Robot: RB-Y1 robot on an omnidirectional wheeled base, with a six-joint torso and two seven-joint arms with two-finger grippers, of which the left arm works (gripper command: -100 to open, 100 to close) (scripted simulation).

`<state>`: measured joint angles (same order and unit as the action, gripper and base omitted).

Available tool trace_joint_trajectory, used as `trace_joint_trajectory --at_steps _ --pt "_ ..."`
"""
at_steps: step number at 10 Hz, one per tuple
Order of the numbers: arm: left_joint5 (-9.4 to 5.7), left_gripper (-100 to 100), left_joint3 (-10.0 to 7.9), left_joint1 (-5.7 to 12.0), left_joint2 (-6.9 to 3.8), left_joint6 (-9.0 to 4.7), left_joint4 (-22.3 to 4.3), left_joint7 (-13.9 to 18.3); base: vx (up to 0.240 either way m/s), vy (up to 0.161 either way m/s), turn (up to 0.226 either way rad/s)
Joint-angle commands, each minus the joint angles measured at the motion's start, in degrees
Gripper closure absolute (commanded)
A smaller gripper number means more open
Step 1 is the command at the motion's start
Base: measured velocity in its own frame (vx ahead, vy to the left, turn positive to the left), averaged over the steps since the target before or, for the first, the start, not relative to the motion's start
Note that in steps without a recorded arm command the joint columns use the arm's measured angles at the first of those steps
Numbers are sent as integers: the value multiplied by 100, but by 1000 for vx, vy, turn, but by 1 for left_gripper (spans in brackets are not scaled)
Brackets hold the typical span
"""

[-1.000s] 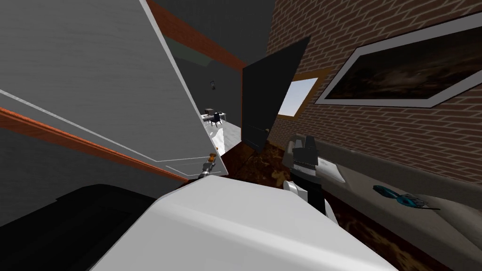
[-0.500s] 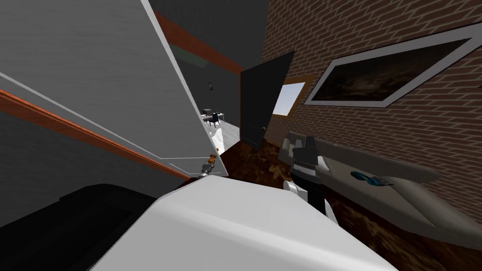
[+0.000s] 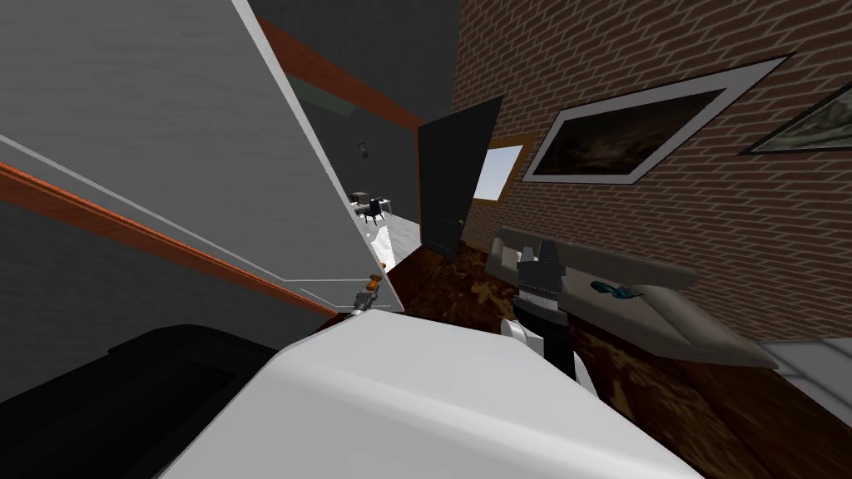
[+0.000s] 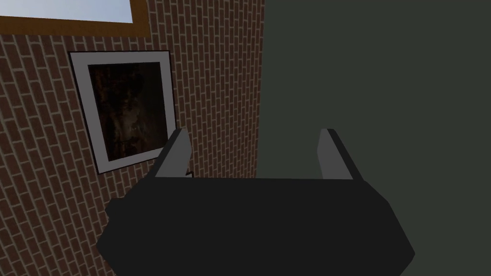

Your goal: Pull the door open

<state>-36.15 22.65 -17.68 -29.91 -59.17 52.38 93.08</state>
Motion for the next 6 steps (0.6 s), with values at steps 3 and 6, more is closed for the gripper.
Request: trace_joint_trajectory --at_steps 3,6 --pt "75 100 166 -120 -165 -296 -71 202 -209 17 -115" --pt "282 100 207 -190 -154 -354 -71 281 -151 28 -50"
